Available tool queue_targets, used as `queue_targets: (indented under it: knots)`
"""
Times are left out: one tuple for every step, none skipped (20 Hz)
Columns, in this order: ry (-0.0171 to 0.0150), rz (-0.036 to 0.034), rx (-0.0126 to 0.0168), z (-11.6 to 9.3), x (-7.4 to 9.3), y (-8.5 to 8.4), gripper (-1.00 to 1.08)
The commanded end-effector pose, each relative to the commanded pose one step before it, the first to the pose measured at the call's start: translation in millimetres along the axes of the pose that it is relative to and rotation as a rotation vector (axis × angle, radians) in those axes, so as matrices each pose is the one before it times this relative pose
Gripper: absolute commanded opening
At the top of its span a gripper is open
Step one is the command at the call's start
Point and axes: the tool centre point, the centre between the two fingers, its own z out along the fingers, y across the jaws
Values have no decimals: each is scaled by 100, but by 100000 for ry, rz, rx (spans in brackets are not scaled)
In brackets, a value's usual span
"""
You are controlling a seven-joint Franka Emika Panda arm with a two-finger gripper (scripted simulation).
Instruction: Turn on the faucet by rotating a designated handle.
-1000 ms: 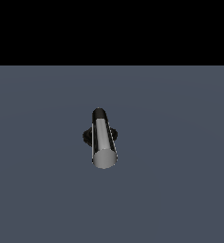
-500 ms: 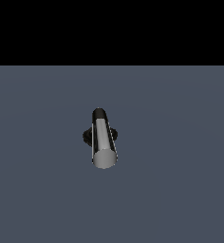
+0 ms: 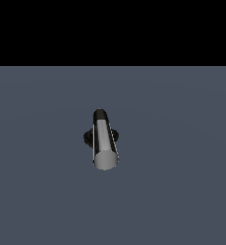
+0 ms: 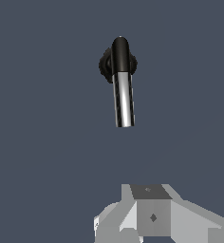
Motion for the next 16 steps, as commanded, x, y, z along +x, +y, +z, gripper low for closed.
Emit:
queue_targets:
  knots:
    - [-140,203,242,2300,238,-477,-100]
    - [-56,74,103,903,111,-188,-100]
    - [-48,63,89,887,107,-193,-100]
    - [-56,72,104,876,110,-181,-100]
    - [-40,50,74,857,104,-195,-100]
    - [-56,69,106,849,110,-174,-100]
    - [-40,48,75,832,104,-189,-100]
    - [-56,66,108,824,110,-169,-100]
    - [-28,32,54,804,100,-194,-100]
    - [-63,70,122,803,112,-157,-100]
    - [-28,30,55,782,101,-189,-100]
    - [-63,66,125,782,113,-154,-100]
    - [-28,29,56,762,102,-184,-100]
    - [-62,62,127,763,114,-151,-100]
    - [-28,27,57,745,104,-181,-100]
    - [-61,58,129,747,115,-149,-100]
